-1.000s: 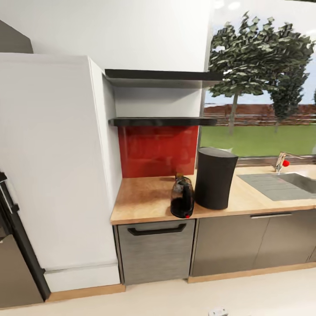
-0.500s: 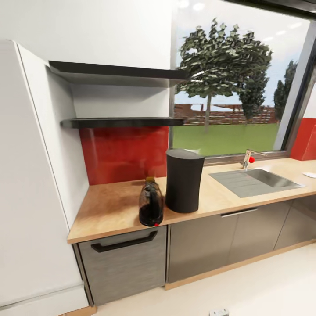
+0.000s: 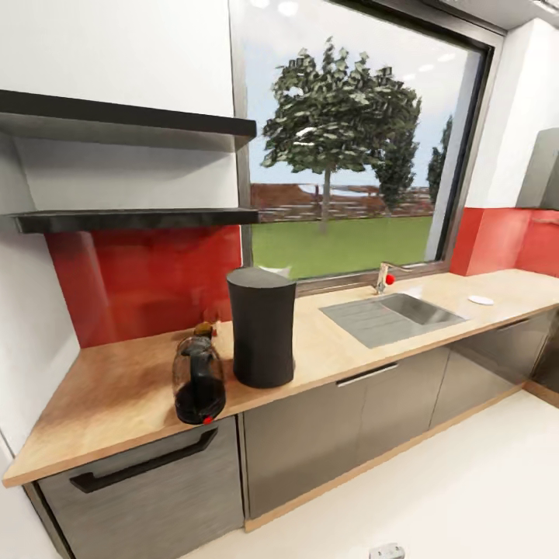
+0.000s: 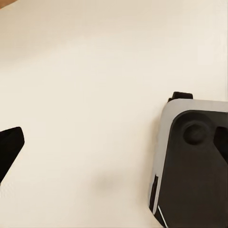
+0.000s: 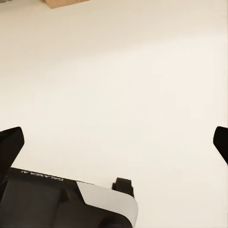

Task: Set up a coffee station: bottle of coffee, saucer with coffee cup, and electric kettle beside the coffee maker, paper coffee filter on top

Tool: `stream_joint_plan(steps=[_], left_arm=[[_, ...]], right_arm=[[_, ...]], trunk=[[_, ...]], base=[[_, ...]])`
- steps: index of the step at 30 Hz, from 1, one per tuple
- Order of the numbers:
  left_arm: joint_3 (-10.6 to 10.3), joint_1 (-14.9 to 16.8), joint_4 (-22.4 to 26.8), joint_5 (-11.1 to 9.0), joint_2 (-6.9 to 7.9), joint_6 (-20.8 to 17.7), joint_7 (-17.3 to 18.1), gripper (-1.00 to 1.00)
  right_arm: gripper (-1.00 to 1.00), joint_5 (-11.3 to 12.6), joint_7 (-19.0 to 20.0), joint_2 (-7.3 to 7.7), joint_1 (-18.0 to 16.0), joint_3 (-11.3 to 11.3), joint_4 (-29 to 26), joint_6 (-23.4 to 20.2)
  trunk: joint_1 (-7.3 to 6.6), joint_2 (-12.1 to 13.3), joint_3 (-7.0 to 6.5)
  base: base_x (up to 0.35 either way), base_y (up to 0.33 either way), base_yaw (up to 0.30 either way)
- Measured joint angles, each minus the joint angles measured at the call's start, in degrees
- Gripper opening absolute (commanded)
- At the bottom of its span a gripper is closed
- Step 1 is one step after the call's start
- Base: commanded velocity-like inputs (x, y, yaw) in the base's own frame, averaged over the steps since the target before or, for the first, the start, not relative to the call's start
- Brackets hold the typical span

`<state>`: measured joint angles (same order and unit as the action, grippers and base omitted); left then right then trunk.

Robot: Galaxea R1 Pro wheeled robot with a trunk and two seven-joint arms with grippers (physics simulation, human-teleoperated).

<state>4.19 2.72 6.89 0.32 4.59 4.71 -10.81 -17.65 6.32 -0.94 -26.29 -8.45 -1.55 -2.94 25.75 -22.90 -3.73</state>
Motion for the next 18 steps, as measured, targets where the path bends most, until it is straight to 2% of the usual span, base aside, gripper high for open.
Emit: stream_joint_plan(steps=[11,18], left_arm=[[0.1,0.0,0.0,0.0,-0.13,0.7,0.0,1.00],[0.1,0.0,0.0,0.0,-0.18,0.8,0.0,1.00]], right_arm=[[1.00,0.0,0.0,0.04,0.0,0.0,0.0,0.0],[1.00,0.0,0.0,0.00,0.0,0.0,0.1,0.0]], trunk=[[0.00,0.0,0.00],[0.01,0.0,0.00]], base=[[0.243,-0.238,-0.284],[0.146,-0.277,-0.286]])
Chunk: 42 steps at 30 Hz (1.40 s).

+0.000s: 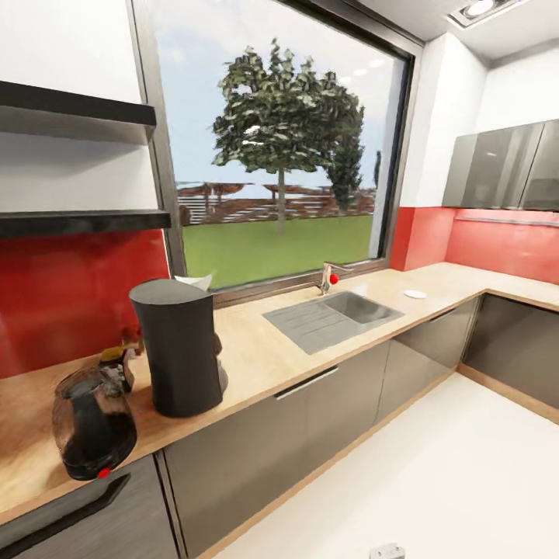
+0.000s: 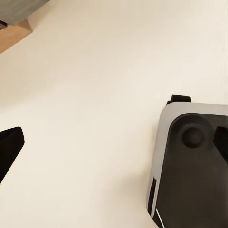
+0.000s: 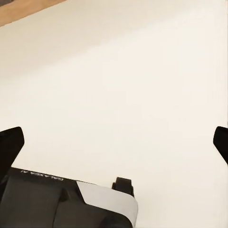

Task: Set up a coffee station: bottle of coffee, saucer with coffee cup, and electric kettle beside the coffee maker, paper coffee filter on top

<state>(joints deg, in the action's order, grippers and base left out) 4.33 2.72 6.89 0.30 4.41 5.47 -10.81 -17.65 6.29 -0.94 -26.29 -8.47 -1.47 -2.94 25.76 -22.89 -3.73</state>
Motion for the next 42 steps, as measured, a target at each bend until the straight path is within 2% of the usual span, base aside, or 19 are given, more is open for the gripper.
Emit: stream_joint_plan(steps=[8,26,42], left_arm=[[0.0,0.0,0.0,0.0,0.00,0.0,0.0,1.00],[0.1,0.1,0.0,-0.1,-0.14,0.0,0.0,1.00],[0.1,0.0,0.0,-0.1,-0.26,0.0,0.0,1.00]], right_arm=[[1.00,0.0,-0.1,0.01,0.0,0.0,-0.1,0.0],[1.00,-0.2,0.1,0.34,0.0,0.2,0.0,0.2],[1.00,-0.1,0.0,0.15,0.0,0.2,0.0,0.0]], trunk=[[0.00,0.0,0.00],[0.00,0.0,0.00],[-0.01,0.0,0.00]], base=[[0.046,-0.307,-0.170],[0.152,-0.307,-0.003],[0.227,-0.271,0.000]])
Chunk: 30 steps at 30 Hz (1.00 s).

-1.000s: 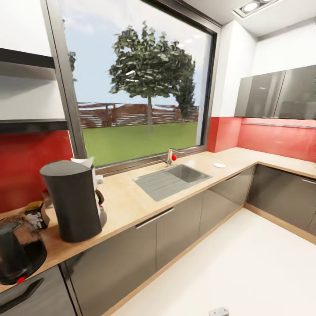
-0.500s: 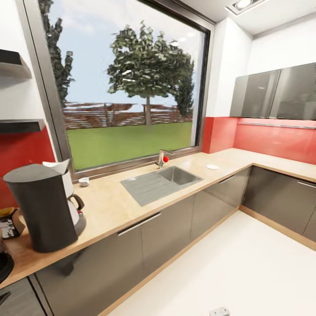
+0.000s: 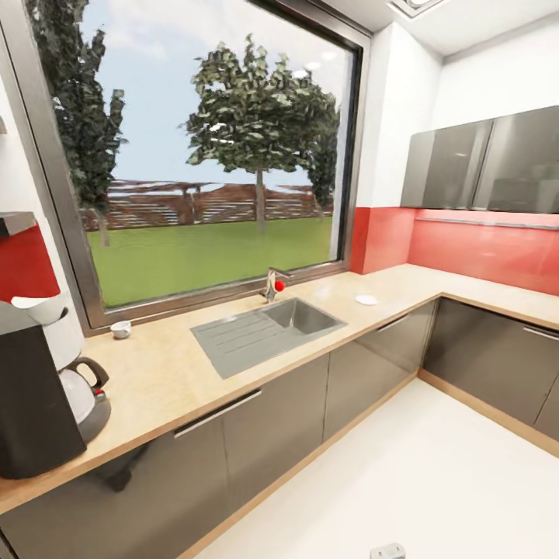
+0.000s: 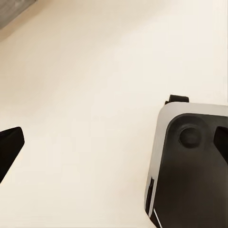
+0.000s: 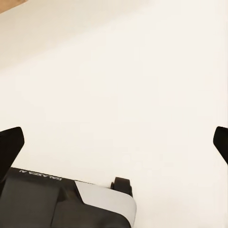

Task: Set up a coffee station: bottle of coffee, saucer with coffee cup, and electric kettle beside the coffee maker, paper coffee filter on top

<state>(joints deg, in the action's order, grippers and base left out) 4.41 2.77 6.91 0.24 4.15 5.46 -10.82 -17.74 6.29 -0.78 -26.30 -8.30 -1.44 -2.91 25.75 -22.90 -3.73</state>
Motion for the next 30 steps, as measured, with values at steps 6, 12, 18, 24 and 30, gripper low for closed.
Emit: stream_joint_plan(steps=[6,12,18,24,30], left_arm=[[0.0,0.0,0.0,0.0,0.00,0.0,0.0,1.00],[0.0,0.0,0.0,0.0,-0.02,0.0,0.0,1.00],[0.0,0.0,0.0,0.0,-0.07,0.0,0.0,1.00],[0.0,0.0,0.0,0.0,-0.08,0.0,0.0,1.00],[0.0,0.0,0.0,0.0,-0.06,0.0,0.0,1.00]], right_arm=[[1.00,0.0,0.0,-0.01,0.0,0.0,0.0,0.0],[1.00,0.0,0.0,-0.01,0.0,0.0,0.0,0.0],[1.00,0.0,0.0,-0.01,0.0,0.0,0.0,0.0],[1.00,0.0,-0.1,-0.01,0.0,0.0,0.0,0.0],[1.00,0.0,-0.1,-0.01,0.0,0.0,0.0,0.0]], trunk=[[0.00,0.0,0.00],[0.00,0.0,0.00],[0.00,0.0,0.00],[0.01,0.0,0.00],[0.01,0.0,0.00]], base=[[0.220,-0.270,0.094],[0.217,-0.270,0.260],[0.216,-0.270,0.276],[0.187,-0.275,0.277],[0.163,-0.287,0.277]])
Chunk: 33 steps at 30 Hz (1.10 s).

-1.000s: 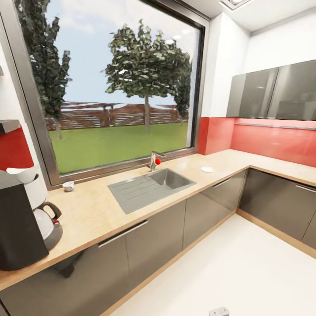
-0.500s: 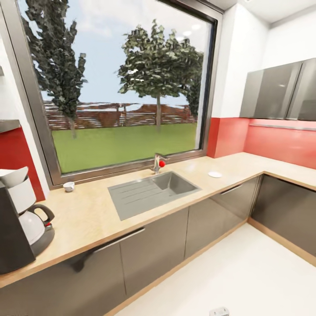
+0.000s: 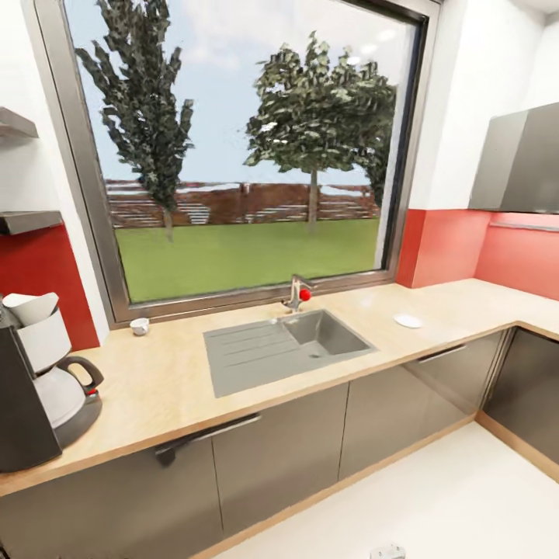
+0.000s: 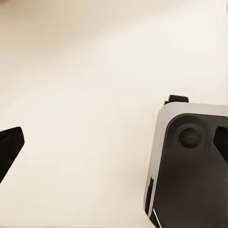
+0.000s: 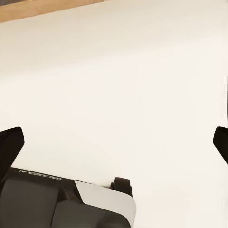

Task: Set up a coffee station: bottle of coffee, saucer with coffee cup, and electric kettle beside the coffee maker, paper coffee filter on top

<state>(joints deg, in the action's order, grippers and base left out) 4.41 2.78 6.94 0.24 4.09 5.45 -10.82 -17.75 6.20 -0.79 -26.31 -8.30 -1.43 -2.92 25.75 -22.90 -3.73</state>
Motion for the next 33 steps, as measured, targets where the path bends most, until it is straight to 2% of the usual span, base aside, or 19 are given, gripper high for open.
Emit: stream_joint_plan(steps=[25,33], left_arm=[[0.0,0.0,0.0,0.0,-0.01,0.1,0.0,1.00],[0.1,0.0,0.0,0.0,-0.02,0.1,0.0,1.00]], right_arm=[[1.00,0.0,0.0,0.04,0.0,0.0,0.0,0.0],[1.00,0.0,0.0,0.08,0.0,0.0,0.0,0.0]], trunk=[[0.01,0.0,0.00],[0.01,0.0,0.00]], base=[[0.127,-0.295,0.277],[0.017,-0.080,0.277]])
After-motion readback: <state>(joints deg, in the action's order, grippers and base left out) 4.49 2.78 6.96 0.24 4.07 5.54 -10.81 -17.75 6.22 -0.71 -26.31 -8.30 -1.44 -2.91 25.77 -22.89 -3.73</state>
